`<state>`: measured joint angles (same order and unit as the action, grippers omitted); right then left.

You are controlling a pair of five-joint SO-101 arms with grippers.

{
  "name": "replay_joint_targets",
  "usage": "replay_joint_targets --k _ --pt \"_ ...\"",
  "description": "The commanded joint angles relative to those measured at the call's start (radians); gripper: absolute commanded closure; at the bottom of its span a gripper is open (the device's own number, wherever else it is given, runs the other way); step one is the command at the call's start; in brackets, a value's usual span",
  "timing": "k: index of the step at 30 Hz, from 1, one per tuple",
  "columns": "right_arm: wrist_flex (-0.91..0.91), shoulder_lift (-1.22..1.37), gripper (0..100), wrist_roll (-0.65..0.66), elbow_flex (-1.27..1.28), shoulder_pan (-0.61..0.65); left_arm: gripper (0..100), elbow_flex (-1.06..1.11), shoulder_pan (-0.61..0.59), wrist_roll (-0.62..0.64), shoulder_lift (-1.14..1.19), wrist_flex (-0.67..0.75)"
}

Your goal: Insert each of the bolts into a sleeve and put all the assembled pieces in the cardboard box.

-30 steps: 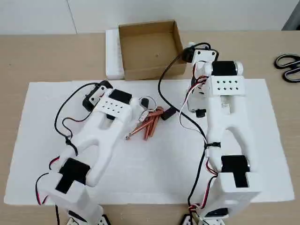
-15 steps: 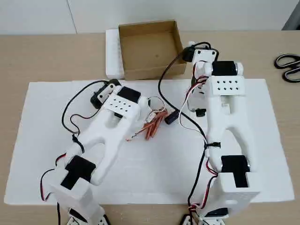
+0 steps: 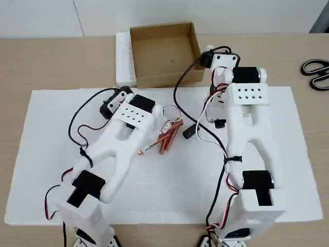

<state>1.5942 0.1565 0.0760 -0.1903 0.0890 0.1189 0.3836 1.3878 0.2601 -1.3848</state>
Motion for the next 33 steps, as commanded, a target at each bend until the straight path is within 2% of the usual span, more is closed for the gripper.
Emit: replay_joint_targets --k 1,8,13,16,29,33 --pt "-0.005 -0.059 99.4 0.009 -0.009 -0.005 77 -0.045 -0.014 0.012 0.011 -0.043" --pt "-0.013 -0.059 99.2 0.009 -0.009 -0.002 77 -0.252 -0.037 0.012 0.018 -0.296" --pt "-0.013 -0.059 99.2 0.011 -0.009 -0.002 77 -0.262 -0.029 -0.058 0.031 -0.318" --pt "-0.013 -0.047 99.3 0.018 -0.009 -0.002 77 -0.259 -0.023 -0.051 0.037 -0.325" --pt "-0.036 0.013 99.4 0.023 -0.015 -0.002 77 -0.263 0.003 0.382 0.061 -0.261" --pt "-0.036 0.010 99.3 0.023 -0.015 -0.002 77 -0.259 0.069 0.414 0.066 -0.262"
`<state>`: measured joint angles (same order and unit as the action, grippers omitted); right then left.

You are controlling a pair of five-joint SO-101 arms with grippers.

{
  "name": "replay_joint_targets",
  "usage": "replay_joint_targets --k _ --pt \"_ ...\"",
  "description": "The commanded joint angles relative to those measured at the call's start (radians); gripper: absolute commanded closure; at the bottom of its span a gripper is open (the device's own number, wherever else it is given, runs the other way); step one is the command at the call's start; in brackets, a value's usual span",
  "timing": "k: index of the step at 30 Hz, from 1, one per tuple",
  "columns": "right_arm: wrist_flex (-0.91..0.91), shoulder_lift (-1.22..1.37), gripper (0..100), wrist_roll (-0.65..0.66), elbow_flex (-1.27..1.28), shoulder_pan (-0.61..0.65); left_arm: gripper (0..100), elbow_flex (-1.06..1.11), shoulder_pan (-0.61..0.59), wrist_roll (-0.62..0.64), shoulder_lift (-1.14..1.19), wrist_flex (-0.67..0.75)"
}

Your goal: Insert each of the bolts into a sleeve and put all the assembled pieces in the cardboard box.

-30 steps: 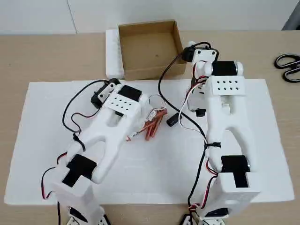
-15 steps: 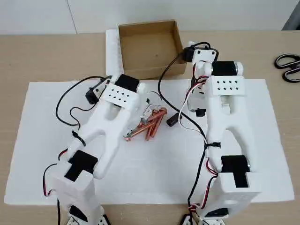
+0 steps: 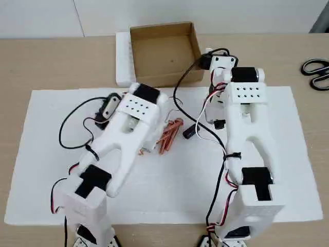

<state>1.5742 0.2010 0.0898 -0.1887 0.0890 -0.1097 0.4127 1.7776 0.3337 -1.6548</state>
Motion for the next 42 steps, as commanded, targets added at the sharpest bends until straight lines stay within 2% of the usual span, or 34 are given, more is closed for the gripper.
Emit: replay_joint_targets --k 1,7,15,29,34,42 --pt "-0.016 -0.035 99.3 0.009 -0.017 -0.002 77 -0.030 0.052 0.025 -0.008 0.008" --pt "-0.015 -0.035 99.3 0.009 -0.017 -0.004 77 -0.028 0.055 0.025 0.054 0.017" --pt "-0.015 -0.035 99.3 0.009 -0.017 -0.002 77 -0.104 -0.052 0.031 0.178 0.008" --pt "-0.016 -0.035 99.3 0.005 -0.017 -0.002 77 -0.101 -0.051 0.021 0.189 0.060" --pt "-0.016 -0.035 99.3 0.005 -0.017 -0.002 77 -0.101 -0.048 -0.143 0.189 0.078" --pt "-0.016 -0.035 99.3 0.005 -0.017 -0.002 77 -0.065 0.000 -0.158 0.189 0.080"
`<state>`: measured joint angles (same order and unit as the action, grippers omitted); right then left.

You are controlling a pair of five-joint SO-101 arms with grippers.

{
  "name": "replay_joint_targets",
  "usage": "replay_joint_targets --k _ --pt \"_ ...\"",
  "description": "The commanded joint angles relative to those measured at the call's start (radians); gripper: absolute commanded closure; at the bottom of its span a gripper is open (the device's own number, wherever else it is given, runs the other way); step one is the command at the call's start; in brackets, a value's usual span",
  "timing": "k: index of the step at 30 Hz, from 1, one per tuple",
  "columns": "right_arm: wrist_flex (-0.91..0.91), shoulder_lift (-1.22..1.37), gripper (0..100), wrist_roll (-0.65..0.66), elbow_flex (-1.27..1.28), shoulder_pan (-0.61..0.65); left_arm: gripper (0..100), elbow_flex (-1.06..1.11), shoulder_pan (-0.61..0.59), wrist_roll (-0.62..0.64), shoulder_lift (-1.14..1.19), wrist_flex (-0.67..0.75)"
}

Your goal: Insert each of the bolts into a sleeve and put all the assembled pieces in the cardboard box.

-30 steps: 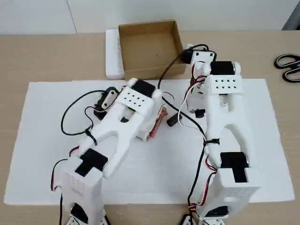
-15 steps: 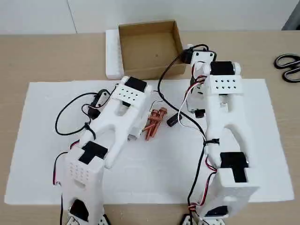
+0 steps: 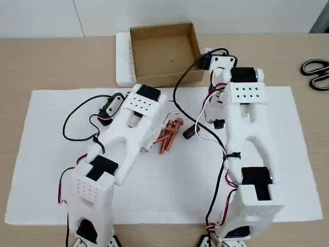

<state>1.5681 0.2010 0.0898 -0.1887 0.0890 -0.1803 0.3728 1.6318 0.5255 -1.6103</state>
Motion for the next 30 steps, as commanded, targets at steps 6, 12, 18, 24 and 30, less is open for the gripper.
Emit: replay_joint_targets --k 6,12,18,24,30 --pt "-0.010 -0.035 99.2 0.008 -0.017 -0.002 77 0.007 0.066 -0.012 -0.003 0.035" --pt "-0.010 -0.035 99.2 0.009 -0.017 -0.005 77 0.008 0.060 -0.006 -0.003 0.031" --pt "-0.010 -0.035 99.2 0.009 -0.017 -0.005 77 0.008 0.058 -0.040 -0.003 0.060" --pt "-0.010 -0.035 99.2 0.009 -0.017 -0.007 77 0.007 0.078 -0.224 -0.003 0.038" --pt "-0.010 -0.035 99.2 0.009 -0.017 -0.002 78 0.008 0.083 -0.226 -0.003 0.023"
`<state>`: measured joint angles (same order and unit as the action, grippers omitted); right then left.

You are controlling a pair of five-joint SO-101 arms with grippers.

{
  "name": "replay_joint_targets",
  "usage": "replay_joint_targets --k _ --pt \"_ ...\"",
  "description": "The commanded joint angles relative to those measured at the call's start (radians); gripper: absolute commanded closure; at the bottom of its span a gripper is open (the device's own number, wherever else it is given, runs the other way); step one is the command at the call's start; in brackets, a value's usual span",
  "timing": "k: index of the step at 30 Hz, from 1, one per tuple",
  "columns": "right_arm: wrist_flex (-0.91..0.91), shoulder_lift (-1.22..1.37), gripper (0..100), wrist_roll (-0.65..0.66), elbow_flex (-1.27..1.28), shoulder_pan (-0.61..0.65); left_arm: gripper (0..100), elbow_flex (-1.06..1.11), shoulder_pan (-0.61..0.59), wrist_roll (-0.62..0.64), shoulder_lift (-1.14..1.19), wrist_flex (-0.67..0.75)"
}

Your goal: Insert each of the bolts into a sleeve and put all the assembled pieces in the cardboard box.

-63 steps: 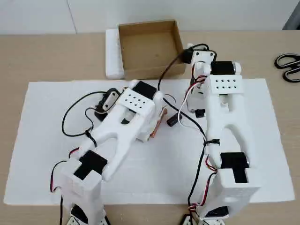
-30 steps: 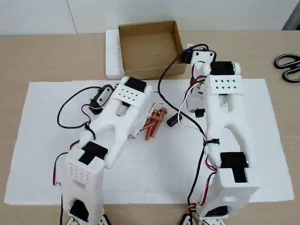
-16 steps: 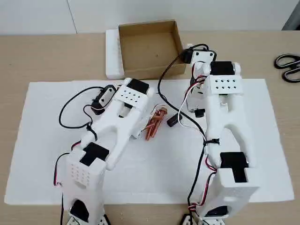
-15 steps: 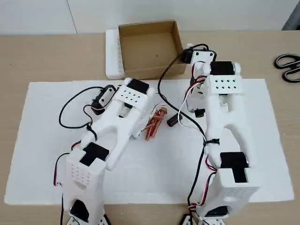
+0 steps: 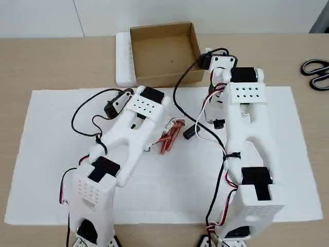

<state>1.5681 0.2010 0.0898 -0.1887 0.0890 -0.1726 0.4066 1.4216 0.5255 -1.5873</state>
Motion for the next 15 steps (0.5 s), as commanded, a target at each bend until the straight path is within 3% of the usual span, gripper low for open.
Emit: replay_joint_targets --k 1,6,15 --pt "-0.010 -0.035 99.2 0.009 -0.017 -0.002 80 0.001 0.049 -0.017 -0.003 -0.005" --pt "-0.010 -0.035 99.2 0.009 -0.017 -0.004 95 0.001 0.048 -0.021 -0.003 -0.011" --pt "-0.010 -0.035 99.2 0.009 -0.017 -0.004 96 0.001 0.041 -0.021 -0.005 -0.026"
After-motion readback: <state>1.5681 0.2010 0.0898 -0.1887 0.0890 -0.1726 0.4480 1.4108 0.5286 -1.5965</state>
